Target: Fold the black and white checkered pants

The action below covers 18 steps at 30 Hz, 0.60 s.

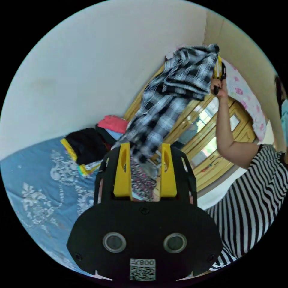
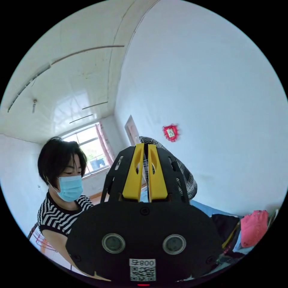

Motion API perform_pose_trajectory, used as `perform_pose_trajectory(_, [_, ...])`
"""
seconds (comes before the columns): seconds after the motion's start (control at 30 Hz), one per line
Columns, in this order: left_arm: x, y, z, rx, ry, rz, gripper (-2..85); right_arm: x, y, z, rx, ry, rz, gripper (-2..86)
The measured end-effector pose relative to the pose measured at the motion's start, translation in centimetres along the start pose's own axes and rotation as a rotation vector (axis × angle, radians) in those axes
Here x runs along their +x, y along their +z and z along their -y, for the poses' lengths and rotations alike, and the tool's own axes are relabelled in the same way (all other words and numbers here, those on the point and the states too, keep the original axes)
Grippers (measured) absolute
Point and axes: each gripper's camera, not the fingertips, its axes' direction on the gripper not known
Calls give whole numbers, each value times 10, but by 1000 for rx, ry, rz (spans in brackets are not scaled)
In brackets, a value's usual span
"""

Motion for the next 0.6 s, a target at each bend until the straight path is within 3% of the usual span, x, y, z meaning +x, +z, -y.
perform_pose_trajectory(0.13, [8, -76, -28, -41, 6, 136, 128, -26, 89, -5, -36, -25, 86, 20])
perform_pose_trajectory(0.2, [13, -126, -48, -64, -41, 205, 55, -29, 125, -13, -55, -18, 114, 20])
perform_pose_trajectory(0.4, [23, -302, -112, 140, -213, 339, 11, -9, 214, -56, -123, 67, 80, 20])
perform_pose_trajectory(0.6, [70, -467, -134, 265, -180, 491, 7, 44, 284, -140, -337, 190, -40, 20])
